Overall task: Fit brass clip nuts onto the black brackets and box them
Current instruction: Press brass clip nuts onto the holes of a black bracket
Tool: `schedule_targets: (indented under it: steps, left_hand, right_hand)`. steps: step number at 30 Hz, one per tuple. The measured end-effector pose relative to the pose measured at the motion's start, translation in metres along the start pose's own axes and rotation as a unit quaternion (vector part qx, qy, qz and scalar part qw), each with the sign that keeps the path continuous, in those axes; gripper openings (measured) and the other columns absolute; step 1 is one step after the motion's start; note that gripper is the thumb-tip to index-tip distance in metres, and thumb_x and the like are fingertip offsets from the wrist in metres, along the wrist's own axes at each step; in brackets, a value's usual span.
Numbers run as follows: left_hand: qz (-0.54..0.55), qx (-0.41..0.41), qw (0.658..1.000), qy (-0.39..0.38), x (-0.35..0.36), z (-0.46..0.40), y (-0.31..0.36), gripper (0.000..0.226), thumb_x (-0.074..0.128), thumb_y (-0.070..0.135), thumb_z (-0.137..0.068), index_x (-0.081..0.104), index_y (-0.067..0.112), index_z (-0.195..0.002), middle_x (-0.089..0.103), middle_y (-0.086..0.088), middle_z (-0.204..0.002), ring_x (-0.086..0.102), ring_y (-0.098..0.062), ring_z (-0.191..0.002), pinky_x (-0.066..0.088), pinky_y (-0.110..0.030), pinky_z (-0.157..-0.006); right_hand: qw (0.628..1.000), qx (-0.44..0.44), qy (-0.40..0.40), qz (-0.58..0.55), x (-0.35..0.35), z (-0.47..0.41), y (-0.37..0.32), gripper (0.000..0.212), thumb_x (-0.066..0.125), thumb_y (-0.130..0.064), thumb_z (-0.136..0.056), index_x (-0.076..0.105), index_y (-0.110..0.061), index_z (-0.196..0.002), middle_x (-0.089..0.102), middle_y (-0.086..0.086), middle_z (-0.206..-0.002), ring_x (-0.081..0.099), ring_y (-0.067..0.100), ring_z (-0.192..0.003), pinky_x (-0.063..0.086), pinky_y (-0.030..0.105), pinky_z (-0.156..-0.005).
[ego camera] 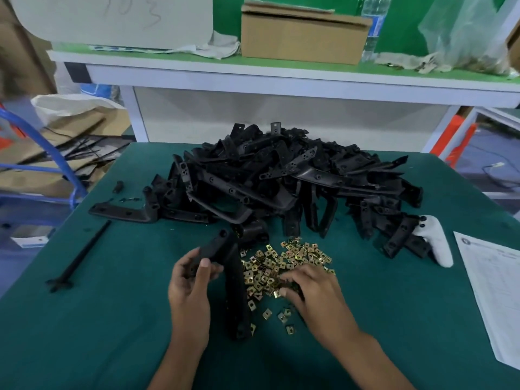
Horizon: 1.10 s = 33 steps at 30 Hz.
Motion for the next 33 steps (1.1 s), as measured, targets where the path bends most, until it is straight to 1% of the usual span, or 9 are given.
schedule_targets:
  steps: [3, 8, 11, 13, 16, 21, 25, 30, 33]
  left_hand:
    - [-0.023, 0.008, 0.996, -0.083, 0.02, 0.01, 0.003, 0.023, 0.063, 0.029, -0.091, 0.069, 0.016, -0.109, 0.074, -0.006, -0.088, 0.07, -0.019, -0.084, 0.057, -0.023, -0.08]
    - [-0.081, 0.004, 0.981, -0.174, 0.04, 0.02, 0.003, 0.013, 0.066, 0.028, -0.09, 0.074, 0.027, -0.101, 0.074, -0.006, -0.091, 0.07, -0.014, -0.083, 0.055, -0.019, -0.074]
    - [-0.121, 0.003, 0.973, -0.195, 0.044, 0.024, 0.003, 0.018, 0.073, 0.047, -0.089, 0.073, 0.033, -0.1, 0.074, -0.001, -0.092, 0.071, -0.012, -0.083, 0.054, -0.02, -0.073]
    - [-0.149, 0.002, 0.967, -0.208, 0.046, 0.026, 0.002, 0.026, 0.069, 0.056, -0.081, 0.073, 0.038, -0.099, 0.074, 0.002, -0.095, 0.071, -0.014, -0.085, 0.056, -0.021, -0.071]
    - [-0.162, -0.004, 0.961, -0.225, 0.05, 0.028, 0.001, 0.028, 0.07, 0.056, -0.078, 0.073, 0.041, -0.101, 0.075, 0.007, -0.097, 0.072, -0.009, -0.082, 0.054, -0.017, -0.066]
    - [-0.177, -0.01, 0.954, -0.242, 0.054, 0.029, -0.001, 0.023, 0.081, 0.044, -0.08, 0.075, 0.043, -0.102, 0.076, 0.008, -0.096, 0.071, -0.008, -0.081, 0.055, -0.018, -0.069]
    - [-0.178, -0.028, 0.952, -0.247, 0.055, 0.031, -0.003, 0.026, 0.08, 0.035, -0.075, 0.077, 0.045, -0.099, 0.077, 0.008, -0.094, 0.073, -0.01, -0.08, 0.056, -0.018, -0.068]
    - [-0.177, -0.038, 0.95, -0.255, 0.056, 0.033, -0.007, 0.031, 0.081, 0.038, -0.071, 0.077, 0.045, -0.101, 0.079, 0.008, -0.094, 0.075, -0.011, -0.082, 0.057, -0.02, -0.07]
    - [-0.175, -0.034, 0.95, -0.255, 0.057, 0.033, -0.006, 0.033, 0.082, 0.038, -0.068, 0.077, 0.046, -0.1, 0.079, 0.009, -0.099, 0.075, -0.009, -0.087, 0.057, -0.019, -0.074]
  right_hand:
    - [1.0, -0.005, 0.003, 0.006, -0.005, -0.005, 0.002, 0.012, 0.064, -0.036, -0.098, 0.069, -0.032, -0.107, 0.062, -0.017, -0.102, 0.054, 0.008, -0.101, 0.04, 0.033, -0.094]
    - [1.0, -0.01, -0.013, 0.006, -0.001, -0.009, 0.006, 0.012, 0.054, -0.031, -0.105, 0.064, -0.027, -0.102, 0.062, -0.011, -0.099, 0.054, 0.011, -0.095, 0.045, 0.032, -0.087]
    - [1.0, 0.01, 0.001, -0.012, -0.002, -0.008, 0.011, 0.017, 0.048, -0.025, -0.108, 0.061, -0.023, -0.097, 0.06, -0.01, -0.095, 0.054, 0.011, -0.09, 0.046, 0.033, -0.084]
    - [0.995, 0.046, 0.026, -0.087, -0.008, -0.006, 0.015, 0.016, 0.05, -0.024, -0.106, 0.058, -0.024, -0.093, 0.059, -0.014, -0.089, 0.053, 0.004, -0.085, 0.044, 0.023, -0.078]
    - [0.961, 0.114, 0.046, -0.249, -0.015, -0.006, 0.02, 0.016, 0.05, -0.026, -0.106, 0.059, -0.03, -0.093, 0.061, -0.018, -0.081, 0.056, -0.001, -0.079, 0.039, 0.013, -0.07]
    - [0.896, 0.16, -0.031, -0.414, -0.019, -0.01, 0.01, 0.03, 0.048, -0.026, -0.107, 0.07, -0.045, -0.112, 0.06, -0.017, -0.082, 0.057, -0.003, -0.077, 0.048, 0.019, -0.074]
    - [0.865, 0.159, -0.057, -0.473, -0.027, -0.017, -0.001, 0.022, 0.055, -0.021, -0.104, 0.072, -0.035, -0.105, 0.07, -0.02, -0.085, 0.058, -0.005, -0.074, 0.048, 0.02, -0.069]
    - [0.876, 0.134, -0.074, -0.457, -0.024, -0.023, -0.012, 0.015, 0.058, -0.023, -0.103, 0.068, -0.031, -0.11, 0.075, -0.016, -0.106, 0.065, -0.006, -0.104, 0.044, 0.018, -0.089]
    - [0.911, 0.116, -0.076, -0.388, -0.021, -0.027, -0.016, 0.013, 0.062, -0.032, -0.099, 0.068, -0.043, -0.103, 0.068, -0.024, -0.1, 0.061, -0.004, -0.101, 0.045, 0.023, -0.088]
Point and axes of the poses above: each hand's wrist, its own z-axis away from the middle knuckle, its own x-axis out of the palm, y = z × x, the point moved 10 cm from there along -z, towards the middle knuckle
